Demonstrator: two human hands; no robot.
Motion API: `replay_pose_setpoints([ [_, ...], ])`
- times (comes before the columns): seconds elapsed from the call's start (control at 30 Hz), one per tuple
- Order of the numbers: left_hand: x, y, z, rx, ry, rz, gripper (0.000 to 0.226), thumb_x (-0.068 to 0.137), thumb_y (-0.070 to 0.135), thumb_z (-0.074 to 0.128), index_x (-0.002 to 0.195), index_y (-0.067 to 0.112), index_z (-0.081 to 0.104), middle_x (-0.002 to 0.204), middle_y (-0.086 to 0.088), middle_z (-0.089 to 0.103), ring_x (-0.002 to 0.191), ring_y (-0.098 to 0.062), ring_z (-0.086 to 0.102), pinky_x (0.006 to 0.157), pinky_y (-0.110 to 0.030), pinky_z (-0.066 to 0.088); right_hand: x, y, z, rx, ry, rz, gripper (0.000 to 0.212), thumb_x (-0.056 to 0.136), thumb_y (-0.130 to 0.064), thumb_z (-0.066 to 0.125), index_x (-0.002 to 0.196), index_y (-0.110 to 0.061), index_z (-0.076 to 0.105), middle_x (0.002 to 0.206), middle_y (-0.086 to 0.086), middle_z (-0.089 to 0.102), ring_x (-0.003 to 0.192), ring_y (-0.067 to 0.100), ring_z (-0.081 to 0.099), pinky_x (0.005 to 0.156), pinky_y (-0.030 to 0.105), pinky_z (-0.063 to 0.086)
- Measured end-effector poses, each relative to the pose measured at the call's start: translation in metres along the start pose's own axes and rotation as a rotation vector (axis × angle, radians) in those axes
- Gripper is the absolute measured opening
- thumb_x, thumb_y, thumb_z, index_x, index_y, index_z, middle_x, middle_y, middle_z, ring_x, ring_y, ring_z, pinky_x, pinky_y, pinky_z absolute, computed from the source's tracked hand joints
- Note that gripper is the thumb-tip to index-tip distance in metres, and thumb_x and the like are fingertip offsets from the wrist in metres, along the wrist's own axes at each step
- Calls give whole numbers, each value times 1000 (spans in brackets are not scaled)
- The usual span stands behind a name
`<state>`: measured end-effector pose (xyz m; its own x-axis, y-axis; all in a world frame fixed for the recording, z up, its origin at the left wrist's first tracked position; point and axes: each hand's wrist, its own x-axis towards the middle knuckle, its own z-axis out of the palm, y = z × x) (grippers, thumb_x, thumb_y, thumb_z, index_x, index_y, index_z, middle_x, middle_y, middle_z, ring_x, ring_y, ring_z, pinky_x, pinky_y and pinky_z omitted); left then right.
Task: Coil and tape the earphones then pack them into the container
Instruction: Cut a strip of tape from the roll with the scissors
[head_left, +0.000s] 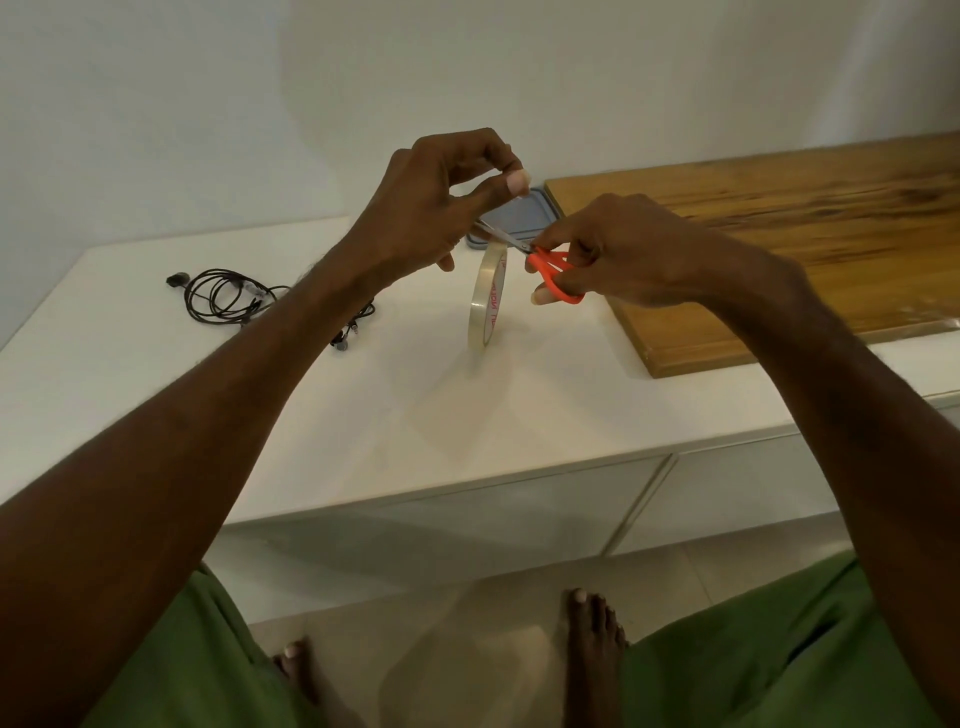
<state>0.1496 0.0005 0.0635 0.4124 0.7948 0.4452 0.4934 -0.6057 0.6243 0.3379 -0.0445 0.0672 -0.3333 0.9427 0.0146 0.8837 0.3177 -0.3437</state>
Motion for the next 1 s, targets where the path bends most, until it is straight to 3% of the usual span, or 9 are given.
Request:
replay_pose_setpoints([
  [0.17, 1, -1, 1, -4, 5, -4, 27, 95, 38, 60, 108, 15, 65, 131, 3, 64, 129, -11, 54, 37, -11, 43, 1, 3, 1, 14, 0, -6, 41, 86, -32, 70, 122, -13, 65, 69, -15, 48, 63, 6, 45, 56, 17, 32],
  [0.3, 1, 0, 0, -31, 7, -1, 25, 96, 39, 60, 105, 17, 65, 129, 4, 64, 123, -11, 59, 36, -15, 45, -2, 3, 0, 10, 1, -38, 37, 87, -27, 70, 120, -13, 68, 91, 1, 67, 66, 6, 51, 58, 14, 36],
  [0.5, 0, -1, -1, -88, -18, -34, 27, 96, 41, 59, 104, 15, 62, 123, 1, 68, 90, -12, 73, 41, -22, 52, -8, 4, -6, 42, 37, 9, 47, 79, -30, 77, 122, -12, 68, 84, -5, 63, 62, 5, 54, 58, 14, 38],
  [0.63, -4, -3, -1, -124, -54, -71, 32, 97, 40, 58, 108, 10, 60, 121, 0, 68, 75, -14, 76, 42, -26, 55, -13, 21, -7, 277, 37, 161, 36, 74, -19, 82, 105, -7, 69, 87, 8, 74, 75, 23, 72, 62, 28, 57],
  [0.77, -5, -5, 4, -129, -54, -85, 32, 97, 40, 57, 109, 10, 59, 123, -3, 67, 75, -16, 76, 45, -26, 56, -17, 28, -1, 499, -13, 243, 23, 79, -13, 77, 97, -6, 64, 79, 9, 76, 70, 21, 75, 55, 26, 59],
  [1.0, -4, -9, 15, -274, 24, -176, 21, 102, 37, 49, 103, 16, 48, 123, 0, 66, 74, -16, 76, 46, -28, 56, -20, 24, -4, 629, -22, 192, 32, 73, -18, 78, 100, -5, 65, 82, 8, 77, 74, 23, 75, 62, 29, 60],
])
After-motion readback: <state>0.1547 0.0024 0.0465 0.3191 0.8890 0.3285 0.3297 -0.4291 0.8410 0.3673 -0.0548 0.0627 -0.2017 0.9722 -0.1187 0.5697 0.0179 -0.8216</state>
